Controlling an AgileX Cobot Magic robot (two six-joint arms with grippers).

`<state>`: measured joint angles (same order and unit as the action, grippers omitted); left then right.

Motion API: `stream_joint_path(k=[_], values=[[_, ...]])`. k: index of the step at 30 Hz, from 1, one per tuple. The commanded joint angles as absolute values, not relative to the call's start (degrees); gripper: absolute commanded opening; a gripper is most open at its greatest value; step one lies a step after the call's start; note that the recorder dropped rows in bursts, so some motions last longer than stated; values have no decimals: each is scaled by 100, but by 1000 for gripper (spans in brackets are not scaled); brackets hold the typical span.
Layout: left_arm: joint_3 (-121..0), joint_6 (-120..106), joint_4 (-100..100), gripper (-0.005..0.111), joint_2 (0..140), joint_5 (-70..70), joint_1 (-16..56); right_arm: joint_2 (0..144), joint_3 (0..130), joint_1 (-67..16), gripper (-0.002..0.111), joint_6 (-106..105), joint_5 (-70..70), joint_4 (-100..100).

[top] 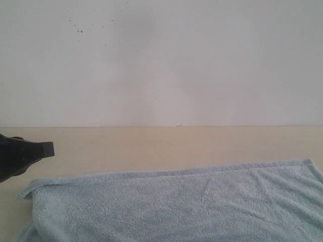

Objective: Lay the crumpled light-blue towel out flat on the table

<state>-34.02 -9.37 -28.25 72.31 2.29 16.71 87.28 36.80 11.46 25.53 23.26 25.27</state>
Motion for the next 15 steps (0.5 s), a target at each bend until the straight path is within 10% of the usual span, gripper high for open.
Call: stream_joint_path(k=[1, 15], values=[[-3400, -1839, -2844, 4, 7390, 390, 1724, 7924, 3666, 1115, 0, 2735, 1783, 1335], [-3404, -3160, -1544, 4, 8510, 1081, 1530, 8143, 3666, -1852, 0, -861, 907, -251]])
